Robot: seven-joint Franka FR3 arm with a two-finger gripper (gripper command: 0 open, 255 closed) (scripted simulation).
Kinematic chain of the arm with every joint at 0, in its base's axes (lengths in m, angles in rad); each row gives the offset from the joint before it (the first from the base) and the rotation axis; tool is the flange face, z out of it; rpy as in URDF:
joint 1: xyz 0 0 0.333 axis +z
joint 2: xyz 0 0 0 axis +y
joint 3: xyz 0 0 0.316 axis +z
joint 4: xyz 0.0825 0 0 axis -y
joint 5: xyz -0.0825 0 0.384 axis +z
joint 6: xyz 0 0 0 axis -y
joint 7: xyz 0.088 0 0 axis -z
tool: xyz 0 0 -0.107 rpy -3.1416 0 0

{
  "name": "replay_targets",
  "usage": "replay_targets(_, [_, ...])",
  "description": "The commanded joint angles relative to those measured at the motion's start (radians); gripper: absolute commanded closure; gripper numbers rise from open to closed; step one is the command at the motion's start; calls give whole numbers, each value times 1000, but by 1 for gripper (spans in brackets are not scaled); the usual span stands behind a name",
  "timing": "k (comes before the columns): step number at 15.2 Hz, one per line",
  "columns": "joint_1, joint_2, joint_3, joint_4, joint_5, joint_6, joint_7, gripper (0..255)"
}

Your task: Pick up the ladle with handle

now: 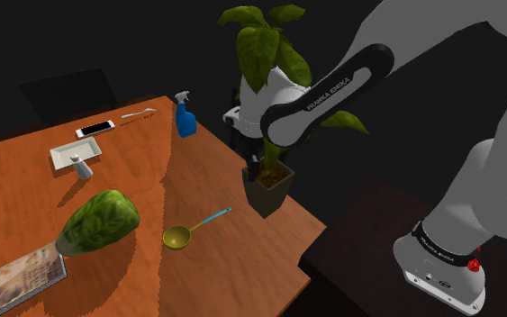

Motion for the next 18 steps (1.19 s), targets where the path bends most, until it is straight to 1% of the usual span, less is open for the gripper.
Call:
replay_targets(1, [17,79,6,52,-35,35,-5,0])
replay_targets(9, [108,341,6,245,-165,131,-26,0])
replay_targets(18, [230,628,-5,514,-277,180,-83,0])
